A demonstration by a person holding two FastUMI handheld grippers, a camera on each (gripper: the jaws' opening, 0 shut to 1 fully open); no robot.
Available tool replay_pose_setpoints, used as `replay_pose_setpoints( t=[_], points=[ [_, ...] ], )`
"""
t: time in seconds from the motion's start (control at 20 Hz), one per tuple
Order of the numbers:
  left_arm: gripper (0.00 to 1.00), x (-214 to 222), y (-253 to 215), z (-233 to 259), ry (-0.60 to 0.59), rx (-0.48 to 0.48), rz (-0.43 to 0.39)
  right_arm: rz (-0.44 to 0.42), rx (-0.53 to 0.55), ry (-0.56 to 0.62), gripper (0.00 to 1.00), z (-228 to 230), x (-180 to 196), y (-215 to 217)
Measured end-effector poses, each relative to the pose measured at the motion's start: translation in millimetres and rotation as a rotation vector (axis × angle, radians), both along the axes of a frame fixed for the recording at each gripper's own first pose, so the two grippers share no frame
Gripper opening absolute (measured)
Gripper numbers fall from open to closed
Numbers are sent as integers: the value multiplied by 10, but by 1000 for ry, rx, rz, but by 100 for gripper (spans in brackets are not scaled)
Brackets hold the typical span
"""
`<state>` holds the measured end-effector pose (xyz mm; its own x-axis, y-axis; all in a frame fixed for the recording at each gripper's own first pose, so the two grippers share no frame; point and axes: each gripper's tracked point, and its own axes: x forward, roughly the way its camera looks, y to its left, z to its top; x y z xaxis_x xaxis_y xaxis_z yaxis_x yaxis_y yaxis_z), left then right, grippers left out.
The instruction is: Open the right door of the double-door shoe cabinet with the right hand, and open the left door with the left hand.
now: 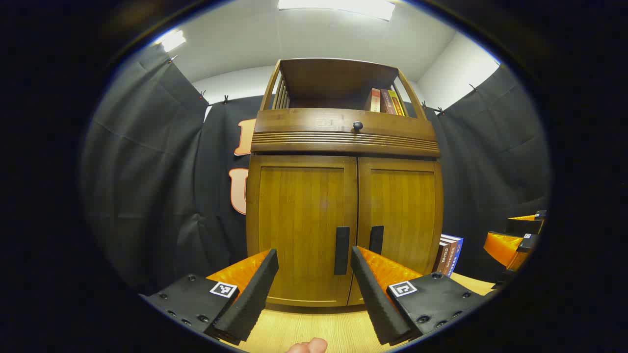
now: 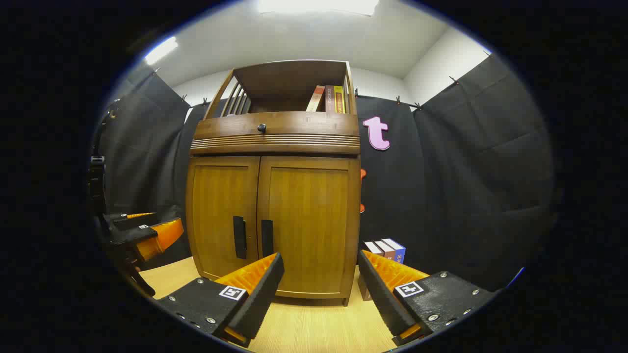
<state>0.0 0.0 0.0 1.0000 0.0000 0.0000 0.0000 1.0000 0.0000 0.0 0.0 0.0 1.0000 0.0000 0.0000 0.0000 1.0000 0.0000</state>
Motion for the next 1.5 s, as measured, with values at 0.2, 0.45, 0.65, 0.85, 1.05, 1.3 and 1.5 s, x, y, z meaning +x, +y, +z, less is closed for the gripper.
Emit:
replay_pose_setpoints(
  t=[0.2, 0.45, 0.65, 0.85, 1.05, 1.3, 1.5],
  points=[
    [96, 28, -4, 1, -7, -6, -5, -10, 18, -11, 95, 19, 33, 9],
    [99, 58, 41, -37, -2, -13, 2, -10, 1, -8, 95, 8, 20, 23],
    [96, 57, 35, -67, 8, 0, 4, 2, -7, -6, 95, 8, 24, 47],
    [94, 7, -22, -13, -4, -6, -2, 11, -4, -7, 95, 24, 13, 44],
    [99, -19, -68, -1, -7, -4, -4, 14, -15, -10, 95, 34, 2, 6],
    [99, 8, -86, 14, -12, -7, -3, 6, -15, -25, 95, 33, 49, -25],
    [98, 81, -81, -54, 12, -7, -4, 10, 11, -22, 95, 9, 122, 13]
  ],
)
